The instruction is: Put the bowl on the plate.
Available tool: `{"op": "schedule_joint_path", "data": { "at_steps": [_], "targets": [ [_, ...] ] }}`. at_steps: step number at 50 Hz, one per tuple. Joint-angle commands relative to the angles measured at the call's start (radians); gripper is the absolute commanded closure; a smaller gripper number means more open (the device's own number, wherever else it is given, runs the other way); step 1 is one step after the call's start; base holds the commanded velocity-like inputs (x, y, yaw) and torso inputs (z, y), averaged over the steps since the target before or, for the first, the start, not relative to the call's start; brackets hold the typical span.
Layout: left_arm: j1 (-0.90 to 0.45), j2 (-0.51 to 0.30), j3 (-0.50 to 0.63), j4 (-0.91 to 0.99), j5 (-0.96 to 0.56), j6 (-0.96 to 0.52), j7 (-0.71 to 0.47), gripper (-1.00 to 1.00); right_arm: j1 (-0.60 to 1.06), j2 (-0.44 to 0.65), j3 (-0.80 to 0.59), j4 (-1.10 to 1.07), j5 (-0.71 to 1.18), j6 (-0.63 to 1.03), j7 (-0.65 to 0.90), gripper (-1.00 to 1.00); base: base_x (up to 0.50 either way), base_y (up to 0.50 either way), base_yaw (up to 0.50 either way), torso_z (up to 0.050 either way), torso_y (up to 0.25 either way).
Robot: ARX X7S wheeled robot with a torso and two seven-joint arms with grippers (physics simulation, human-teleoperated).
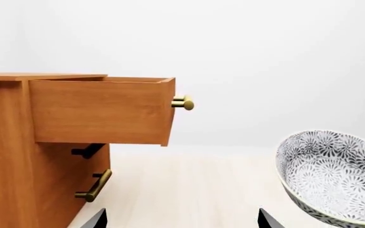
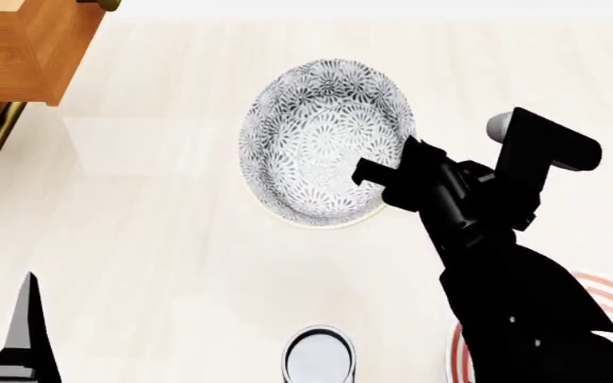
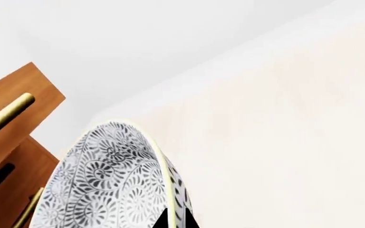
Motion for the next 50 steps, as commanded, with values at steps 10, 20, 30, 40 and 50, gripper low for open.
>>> {"op": "schedule_joint_path", "data": {
  "at_steps": [10,20,30,40,50],
  "targets": [
    [0.006,-0.006,0.013,0.015,-0.001,0.005,-0.005,-1.00,-0.238,0.084,0.177,-0.527,0.235,0.273,0.103,1.00,0.00,0.00,0.00,0.000,0.000],
    [0.008,-0.008,0.026,0.023,0.004,0.003,-0.009,-1.00,-0.337,0.110,0.335,-0.719,0.389,0.390,0.161,1.00,0.00,0.00,0.00,0.000,0.000],
    [0.010,-0.011,0.032,0.027,0.006,0.004,-0.012,-1.00,-0.421,0.131,0.486,-0.791,0.488,0.428,0.191,1.00,0.00,0.00,0.00,0.000,0.002],
    [0.012,-0.014,0.041,0.031,0.012,0.008,-0.015,-1.00,-0.528,0.124,0.625,-0.837,0.570,0.428,0.187,1.00,0.00,0.00,0.00,0.000,0.000],
    [0.011,-0.017,0.044,0.043,0.011,0.001,-0.022,-1.00,-0.620,0.121,0.752,-0.876,0.660,0.437,0.196,1.00,0.00,0.00,0.00,0.000,0.000]
  ]
}}
